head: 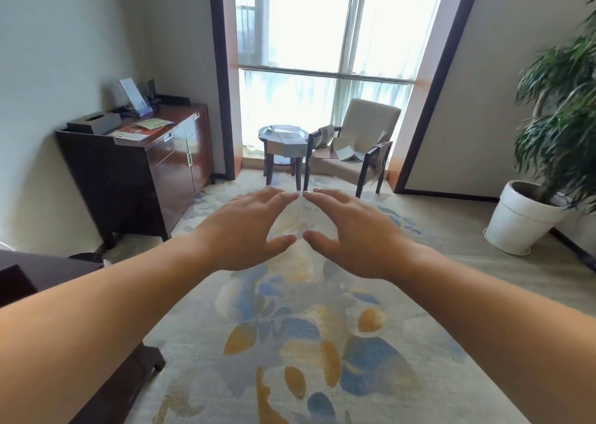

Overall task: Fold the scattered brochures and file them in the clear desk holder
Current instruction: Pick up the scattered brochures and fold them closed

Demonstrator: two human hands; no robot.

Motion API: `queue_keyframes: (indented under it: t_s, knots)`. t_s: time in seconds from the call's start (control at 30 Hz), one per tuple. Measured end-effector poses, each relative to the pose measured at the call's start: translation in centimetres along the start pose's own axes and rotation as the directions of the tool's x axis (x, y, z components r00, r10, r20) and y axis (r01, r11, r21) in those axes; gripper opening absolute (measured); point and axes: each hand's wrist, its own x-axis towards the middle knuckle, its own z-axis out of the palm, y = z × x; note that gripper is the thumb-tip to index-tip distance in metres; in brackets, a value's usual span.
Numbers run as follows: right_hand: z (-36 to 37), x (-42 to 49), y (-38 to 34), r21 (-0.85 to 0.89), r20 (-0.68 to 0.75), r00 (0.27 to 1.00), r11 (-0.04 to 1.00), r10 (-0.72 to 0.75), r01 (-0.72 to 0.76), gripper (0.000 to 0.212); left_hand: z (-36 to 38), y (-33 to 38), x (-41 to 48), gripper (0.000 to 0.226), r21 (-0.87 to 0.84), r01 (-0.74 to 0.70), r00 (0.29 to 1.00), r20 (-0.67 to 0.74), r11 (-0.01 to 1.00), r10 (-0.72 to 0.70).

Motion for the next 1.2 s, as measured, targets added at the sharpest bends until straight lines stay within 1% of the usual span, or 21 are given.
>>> queue_keyframes:
  t_s: [0.2,0.43,0.57,0.67,0.83,1.07,1.2]
  knots:
    - [0.8,9.7,9.3,0.038,0.009,1.0,0.999,0.002,-0.002,0.068,2.8,-4.8,11.7,0.071,-0.008,0.044,0.999,0.018,0.999,-0.044]
    - [3.2,21.0,17.1,0.072,0.023,1.0,0.997,0.005,-0.006,0.065,5.5,-12.6,22.8,0.073,-0.015,0.077,0.997,0.015,0.997,-0.077]
    - [5.9,28.1,20.4,0.069,0.036,0.999,0.998,0.01,-0.012,0.066,8.0,-18.4,28.5,0.073,-0.014,0.061,0.998,0.03,0.998,-0.061]
    - [7.8,34.0,22.9,0.058,0.018,1.0,0.998,0.025,-0.026,0.066,9.6,-23.2,33.3,0.072,-0.024,0.041,0.999,0.012,0.999,-0.041]
    - [9.1,43.2,27.1,0.05,0.02,0.998,0.997,0.055,-0.056,0.065,11.0,-29.9,41.7,0.072,-0.044,0.019,0.999,0.031,0.999,-0.017]
    - [11.6,54.1,34.8,0.054,0.035,0.995,0.994,0.094,-0.096,0.064,14.3,-37.1,52.6,0.071,-0.055,0.026,0.998,0.057,0.998,-0.023]
    - [13.6,59.9,40.5,0.058,0.064,0.994,0.994,0.084,-0.088,0.065,16.9,-40.7,59.7,0.07,-0.056,0.037,0.997,0.072,0.998,-0.033]
